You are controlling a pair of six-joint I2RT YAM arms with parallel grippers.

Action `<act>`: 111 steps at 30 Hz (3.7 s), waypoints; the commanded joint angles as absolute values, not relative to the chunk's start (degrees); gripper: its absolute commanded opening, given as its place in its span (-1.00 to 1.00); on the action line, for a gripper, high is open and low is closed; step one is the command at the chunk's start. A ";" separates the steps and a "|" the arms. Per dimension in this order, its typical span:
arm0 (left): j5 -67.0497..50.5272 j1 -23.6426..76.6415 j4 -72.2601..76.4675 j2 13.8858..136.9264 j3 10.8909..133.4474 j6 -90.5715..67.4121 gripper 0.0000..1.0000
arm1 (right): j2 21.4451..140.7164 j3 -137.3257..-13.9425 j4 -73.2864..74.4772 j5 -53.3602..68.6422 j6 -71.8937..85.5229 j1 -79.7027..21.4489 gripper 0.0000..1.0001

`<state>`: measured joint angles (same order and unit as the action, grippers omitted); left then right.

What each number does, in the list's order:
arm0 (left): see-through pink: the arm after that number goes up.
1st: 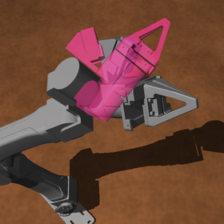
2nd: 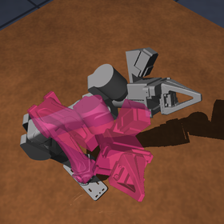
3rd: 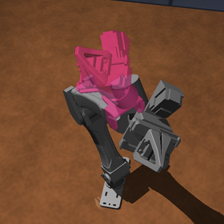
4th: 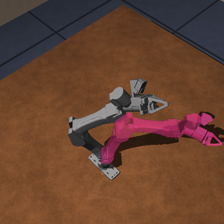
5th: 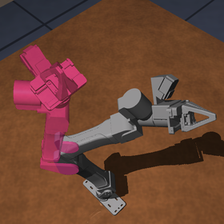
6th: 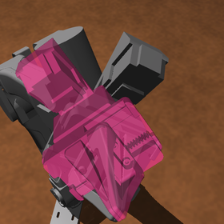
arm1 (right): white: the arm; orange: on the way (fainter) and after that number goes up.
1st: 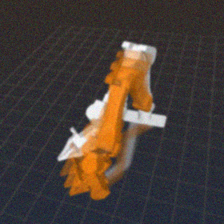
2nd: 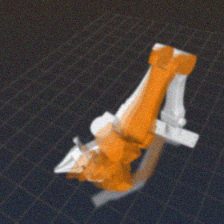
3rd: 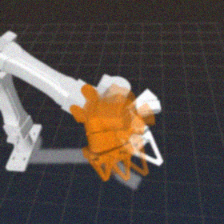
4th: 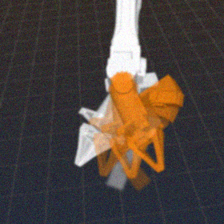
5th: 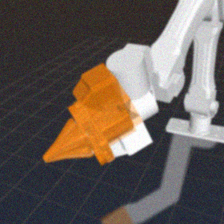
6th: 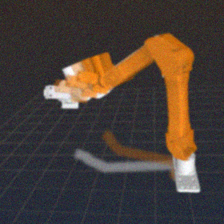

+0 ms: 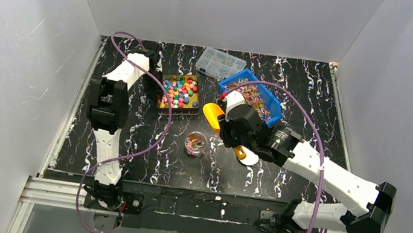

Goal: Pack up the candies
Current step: Move the storage box to the center of the board, then scoop the fake candies from the storage box.

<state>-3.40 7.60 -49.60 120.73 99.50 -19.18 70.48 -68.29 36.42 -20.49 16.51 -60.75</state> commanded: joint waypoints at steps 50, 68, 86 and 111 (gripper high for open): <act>3.29 27.78 -41.32 84.48 58.98 -42.61 -1.00 | 74.05 -74.37 47.10 -18.64 -3.04 -59.81 -0.97; -3.25 27.82 -35.77 89.08 62.11 -38.71 -0.29 | 79.19 -75.70 48.66 -15.17 -12.93 -59.77 -0.97; -18.17 27.76 -42.01 72.12 63.19 -30.67 0.17 | 76.93 -75.99 45.59 -5.25 -15.17 -59.77 -0.97; -23.97 27.82 -40.65 70.60 61.18 -29.03 0.22 | 69.18 -75.25 35.70 4.95 -11.79 -59.77 -0.97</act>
<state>-23.55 27.83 -39.83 71.90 61.67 -30.24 73.10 -73.63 44.36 4.25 -13.26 -59.96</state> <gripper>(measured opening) 0.613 0.363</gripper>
